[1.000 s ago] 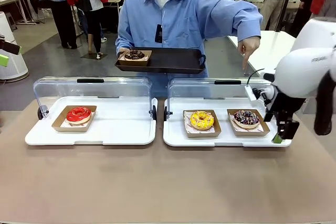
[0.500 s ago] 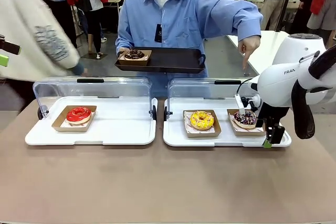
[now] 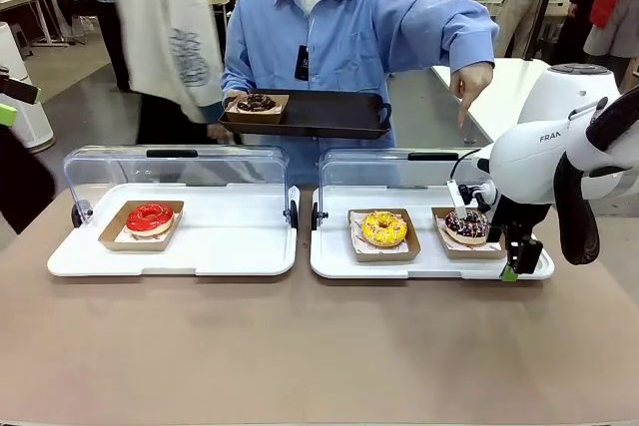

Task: Provide the desired donut to the person.
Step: Pick up and lift the Paper togo box containing the Donut pointed at by the person.

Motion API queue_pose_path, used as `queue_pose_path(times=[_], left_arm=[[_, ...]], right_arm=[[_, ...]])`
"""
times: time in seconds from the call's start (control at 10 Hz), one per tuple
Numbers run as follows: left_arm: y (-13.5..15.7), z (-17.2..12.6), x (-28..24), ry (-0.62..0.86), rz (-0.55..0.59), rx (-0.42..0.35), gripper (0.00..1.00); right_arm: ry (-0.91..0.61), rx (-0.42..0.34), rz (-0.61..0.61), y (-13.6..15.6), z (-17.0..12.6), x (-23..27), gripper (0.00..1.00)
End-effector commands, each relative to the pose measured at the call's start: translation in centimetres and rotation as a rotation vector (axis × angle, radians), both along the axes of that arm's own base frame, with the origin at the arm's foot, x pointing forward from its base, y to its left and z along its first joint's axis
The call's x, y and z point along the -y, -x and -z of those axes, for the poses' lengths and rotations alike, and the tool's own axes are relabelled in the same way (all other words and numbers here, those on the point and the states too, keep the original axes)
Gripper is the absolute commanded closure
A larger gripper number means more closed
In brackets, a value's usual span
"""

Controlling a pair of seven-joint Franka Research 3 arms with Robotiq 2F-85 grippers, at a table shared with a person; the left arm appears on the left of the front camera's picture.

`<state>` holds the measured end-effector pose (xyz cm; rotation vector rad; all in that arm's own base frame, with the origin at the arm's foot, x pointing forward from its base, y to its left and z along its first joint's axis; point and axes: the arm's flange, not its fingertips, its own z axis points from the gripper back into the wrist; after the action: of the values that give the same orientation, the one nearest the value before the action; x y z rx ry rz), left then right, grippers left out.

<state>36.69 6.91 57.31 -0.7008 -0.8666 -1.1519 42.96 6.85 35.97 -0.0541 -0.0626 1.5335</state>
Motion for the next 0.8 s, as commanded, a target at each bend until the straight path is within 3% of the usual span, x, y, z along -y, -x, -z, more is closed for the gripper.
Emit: queue_pose_path(times=[0.0,0.4,0.7], left_arm=[[0.0,-0.1,-0.1,0.012,0.006,0.007,0.0],[0.0,-0.1,-0.1,0.012,0.006,0.007,0.0],[0.0,-0.1,-0.1,0.012,0.006,0.007,0.0]], right_arm=[[-0.01,-0.003,-0.009,0.3,0.0,0.2,0.0],[-0.018,-0.023,-0.095,-1.0,0.6,0.5,0.0],[-0.028,-0.016,-0.063,-2.2,0.8,1.2,0.0]])
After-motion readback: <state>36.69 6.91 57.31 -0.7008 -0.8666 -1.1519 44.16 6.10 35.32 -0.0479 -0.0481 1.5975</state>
